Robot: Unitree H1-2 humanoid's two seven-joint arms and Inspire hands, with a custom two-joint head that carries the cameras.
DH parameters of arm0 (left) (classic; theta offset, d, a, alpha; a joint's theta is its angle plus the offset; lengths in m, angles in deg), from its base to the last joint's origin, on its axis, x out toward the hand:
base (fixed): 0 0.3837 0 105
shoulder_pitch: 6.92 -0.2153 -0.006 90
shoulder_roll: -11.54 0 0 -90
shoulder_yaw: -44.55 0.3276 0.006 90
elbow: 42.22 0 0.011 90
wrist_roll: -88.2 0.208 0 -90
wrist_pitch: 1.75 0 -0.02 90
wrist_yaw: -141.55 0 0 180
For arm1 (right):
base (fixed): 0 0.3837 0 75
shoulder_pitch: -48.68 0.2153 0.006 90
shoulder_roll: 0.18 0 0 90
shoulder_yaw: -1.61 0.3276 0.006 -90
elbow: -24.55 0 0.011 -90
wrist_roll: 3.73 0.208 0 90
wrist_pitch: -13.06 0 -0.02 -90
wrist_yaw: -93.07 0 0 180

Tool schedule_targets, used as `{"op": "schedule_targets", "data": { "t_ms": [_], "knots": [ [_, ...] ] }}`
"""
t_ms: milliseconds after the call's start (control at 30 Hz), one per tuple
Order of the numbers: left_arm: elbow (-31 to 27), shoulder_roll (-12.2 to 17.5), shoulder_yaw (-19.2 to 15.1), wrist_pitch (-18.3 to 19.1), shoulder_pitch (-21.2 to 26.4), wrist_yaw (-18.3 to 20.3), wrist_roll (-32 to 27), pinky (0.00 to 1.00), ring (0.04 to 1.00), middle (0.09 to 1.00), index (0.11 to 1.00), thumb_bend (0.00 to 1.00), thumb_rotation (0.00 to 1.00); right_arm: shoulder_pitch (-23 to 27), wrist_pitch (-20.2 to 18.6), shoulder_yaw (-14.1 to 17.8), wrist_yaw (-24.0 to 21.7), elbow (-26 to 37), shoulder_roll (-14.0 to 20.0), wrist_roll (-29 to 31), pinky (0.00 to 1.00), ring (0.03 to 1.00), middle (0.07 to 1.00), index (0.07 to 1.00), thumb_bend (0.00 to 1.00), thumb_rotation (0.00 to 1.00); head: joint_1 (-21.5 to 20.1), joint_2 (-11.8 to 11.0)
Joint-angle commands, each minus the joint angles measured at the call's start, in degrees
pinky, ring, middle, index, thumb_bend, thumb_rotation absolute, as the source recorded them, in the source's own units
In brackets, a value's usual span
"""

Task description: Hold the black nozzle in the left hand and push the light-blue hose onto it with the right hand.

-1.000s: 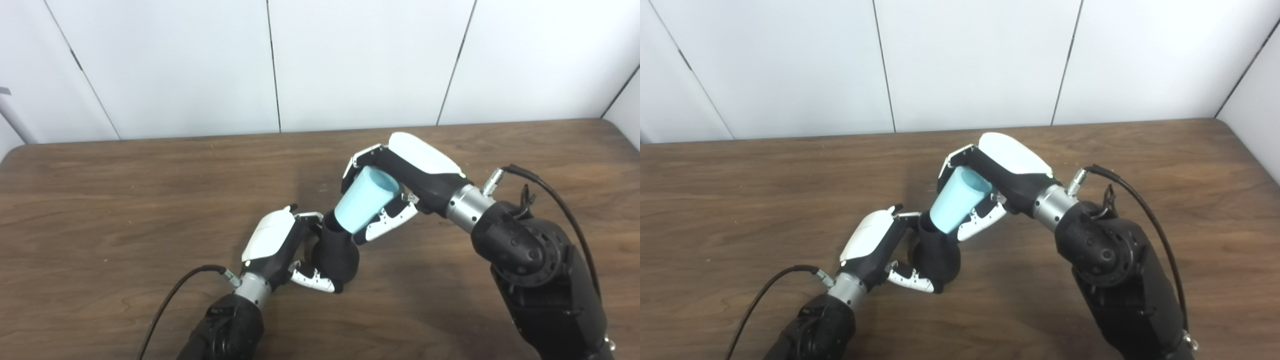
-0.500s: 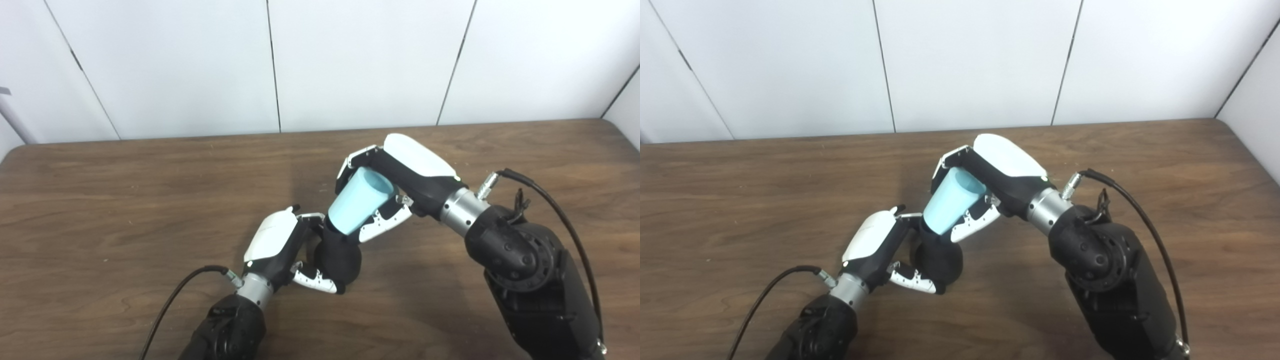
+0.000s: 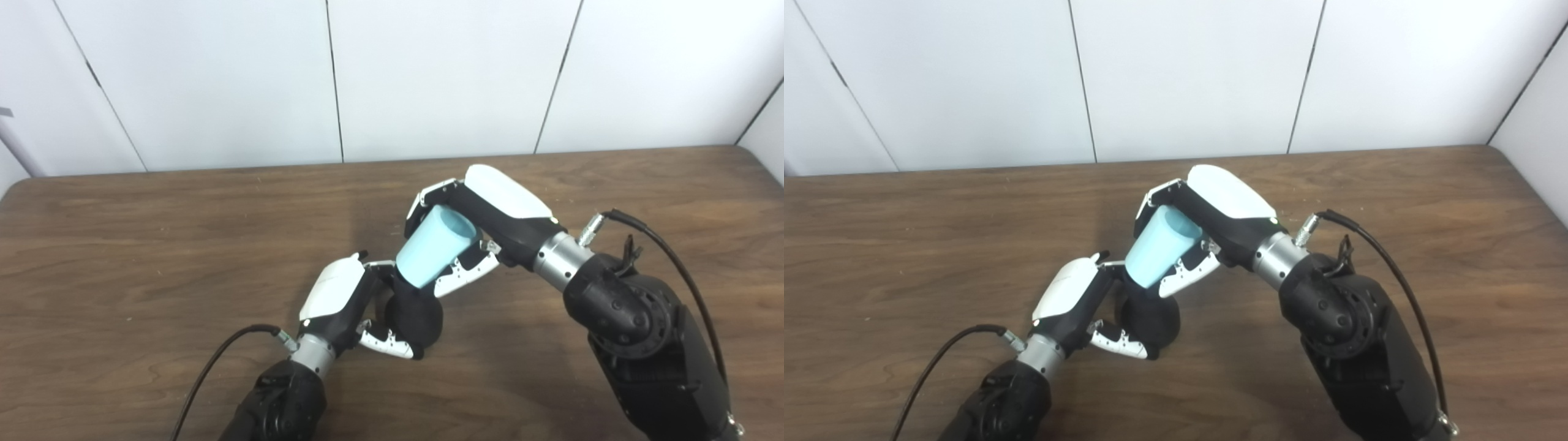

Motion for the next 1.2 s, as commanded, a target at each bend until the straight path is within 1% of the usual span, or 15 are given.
{"op": "schedule_targets", "data": {
  "t_ms": [0,233,533,767,967,1167],
  "knots": [
    [3.4,-0.7,2.6,1.4,-2.0,5.0,-0.7,0.98,0.716,0.547,0.449,0.51,0.00,1.4,-0.1,-1.2,-1.0,0.1,-0.1,0.4,0.30,0.424,0.510,0.509,0.50,0.00,-0.1,0.1],
    [3.7,-0.5,2.6,1.1,-1.9,5.0,-0.9,0.98,0.716,0.547,0.449,0.51,0.00,3.4,-1.9,-1.6,-3.3,1.5,0.6,-0.1,0.30,0.424,0.513,0.513,0.50,0.00,-0.2,0.4],
    [3.9,-0.5,2.7,1.1,-1.7,5.1,-1.0,0.98,0.717,0.550,0.449,0.51,0.00,5.8,-1.9,-1.6,-5.4,1.8,1.6,-0.8,0.31,0.419,0.509,0.509,0.50,0.00,-0.3,0.7],
    [3.6,-0.5,2.8,1.6,-1.6,5.4,-0.9,0.98,0.718,0.547,0.450,0.51,0.00,8.3,-1.3,-3.1,-7.2,1.8,2.1,-2.2,0.31,0.425,0.508,0.508,0.50,0.00,-0.3,1.0],
    [3.7,-0.4,2.7,1.6,-1.6,5.5,-1.1,0.98,0.718,0.546,0.451,0.51,0.00,10.4,-0.8,-3.3,-8.7,0.7,3.4,-1.6,0.30,0.435,0.509,0.500,0.50,0.00,-0.4,1.3],
    [3.7,-0.3,2.5,1.9,-1.3,5.8,-1.1,0.98,0.717,0.551,0.449,0.51,0.00,12.5,-1.2,-5.2,-12.1,1.0,4.2,-2.5,0.31,0.435,0.509,0.497,0.50,0.00,-0.3,1.5]
  ]
}}
